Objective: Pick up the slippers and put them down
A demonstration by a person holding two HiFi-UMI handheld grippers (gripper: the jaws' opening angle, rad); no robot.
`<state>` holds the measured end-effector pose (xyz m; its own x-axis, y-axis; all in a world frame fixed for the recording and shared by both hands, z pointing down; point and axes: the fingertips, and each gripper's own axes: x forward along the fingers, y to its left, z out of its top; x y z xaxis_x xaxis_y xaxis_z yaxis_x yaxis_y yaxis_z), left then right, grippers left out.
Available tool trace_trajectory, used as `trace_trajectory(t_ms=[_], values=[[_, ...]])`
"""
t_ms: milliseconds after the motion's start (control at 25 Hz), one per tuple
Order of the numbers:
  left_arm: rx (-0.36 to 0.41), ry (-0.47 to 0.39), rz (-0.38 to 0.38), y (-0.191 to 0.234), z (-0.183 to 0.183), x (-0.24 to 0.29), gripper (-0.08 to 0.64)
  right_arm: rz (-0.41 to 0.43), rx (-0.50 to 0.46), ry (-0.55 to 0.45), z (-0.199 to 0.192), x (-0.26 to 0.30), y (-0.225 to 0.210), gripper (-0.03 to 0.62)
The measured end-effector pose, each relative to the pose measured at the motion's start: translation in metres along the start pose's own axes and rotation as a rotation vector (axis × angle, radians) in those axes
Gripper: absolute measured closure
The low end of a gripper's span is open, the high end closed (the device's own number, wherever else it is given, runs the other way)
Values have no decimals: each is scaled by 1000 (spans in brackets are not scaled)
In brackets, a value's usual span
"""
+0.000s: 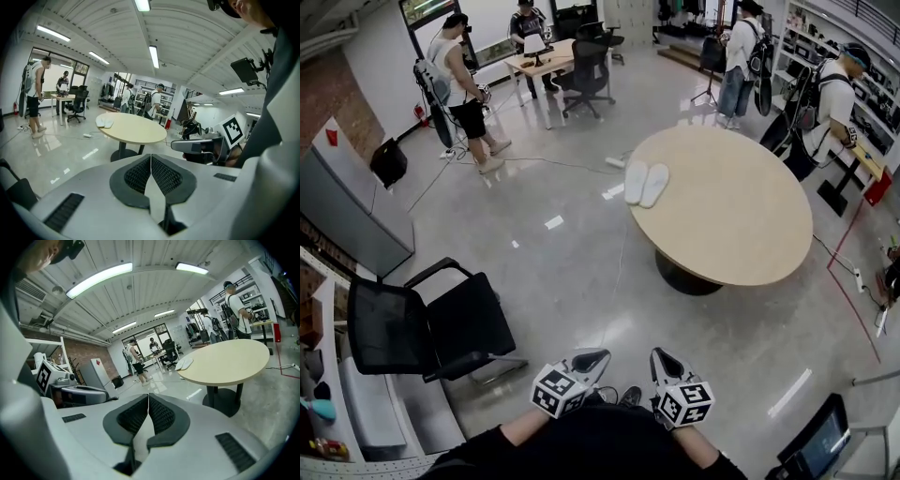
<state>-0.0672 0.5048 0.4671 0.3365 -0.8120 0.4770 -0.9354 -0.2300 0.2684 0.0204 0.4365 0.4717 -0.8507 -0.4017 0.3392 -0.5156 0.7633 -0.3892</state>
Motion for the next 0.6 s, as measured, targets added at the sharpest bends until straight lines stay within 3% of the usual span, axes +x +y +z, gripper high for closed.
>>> trace_trajectory(t_ms=[320,600], values=[[-147,-43,14,39,30,28,535,16,-11,33,23,34,-29,575],[-128,-67,-53,96,74,87,535,-76,-31,21,66,91,-77,575]])
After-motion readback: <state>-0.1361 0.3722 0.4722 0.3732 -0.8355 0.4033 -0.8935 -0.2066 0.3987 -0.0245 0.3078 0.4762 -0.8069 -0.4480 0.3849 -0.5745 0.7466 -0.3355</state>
